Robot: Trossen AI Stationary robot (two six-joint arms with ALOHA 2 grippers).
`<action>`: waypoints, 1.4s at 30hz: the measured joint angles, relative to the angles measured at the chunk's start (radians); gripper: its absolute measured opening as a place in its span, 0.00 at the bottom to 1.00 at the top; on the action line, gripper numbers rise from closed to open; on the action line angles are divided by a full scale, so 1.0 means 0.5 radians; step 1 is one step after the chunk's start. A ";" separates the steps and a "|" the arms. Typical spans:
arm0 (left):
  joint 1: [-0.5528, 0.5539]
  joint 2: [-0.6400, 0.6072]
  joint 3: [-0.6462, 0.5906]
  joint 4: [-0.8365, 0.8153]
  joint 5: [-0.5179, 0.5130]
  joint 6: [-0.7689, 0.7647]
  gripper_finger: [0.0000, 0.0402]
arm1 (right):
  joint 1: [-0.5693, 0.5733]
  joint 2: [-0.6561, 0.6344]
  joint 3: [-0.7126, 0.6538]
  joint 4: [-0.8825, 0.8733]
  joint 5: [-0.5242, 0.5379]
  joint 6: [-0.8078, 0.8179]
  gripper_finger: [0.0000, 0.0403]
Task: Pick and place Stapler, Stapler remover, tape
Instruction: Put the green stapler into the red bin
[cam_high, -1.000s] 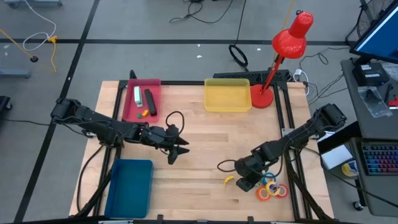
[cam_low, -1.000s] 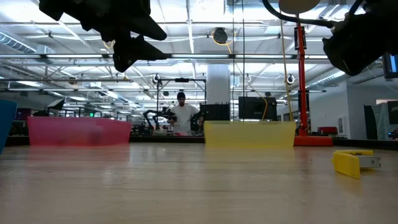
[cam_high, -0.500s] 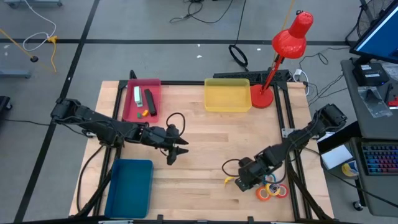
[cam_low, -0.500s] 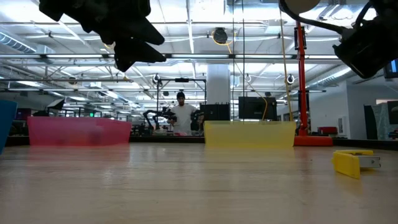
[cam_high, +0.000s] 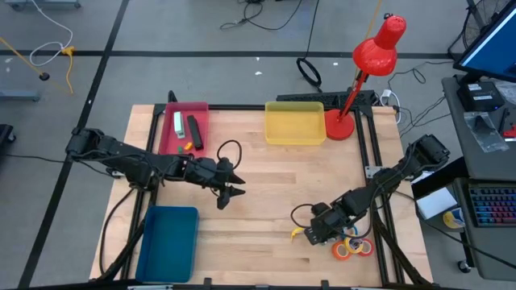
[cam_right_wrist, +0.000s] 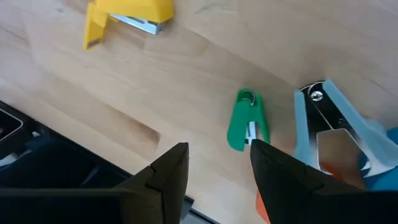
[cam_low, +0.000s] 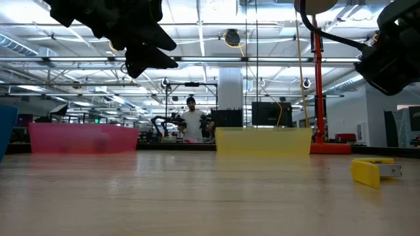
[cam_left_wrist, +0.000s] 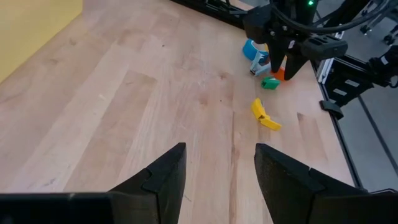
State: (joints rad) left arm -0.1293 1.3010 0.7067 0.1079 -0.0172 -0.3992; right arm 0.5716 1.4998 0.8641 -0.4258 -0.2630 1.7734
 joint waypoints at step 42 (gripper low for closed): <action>-0.002 0.000 0.000 0.003 -0.067 0.135 0.47 | -0.006 0.092 -0.194 0.297 0.002 0.187 0.41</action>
State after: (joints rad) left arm -0.1303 1.3010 0.7067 0.1095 -0.0505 -0.3315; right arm 0.5685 1.5459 0.7673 -0.2773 -0.2623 1.8671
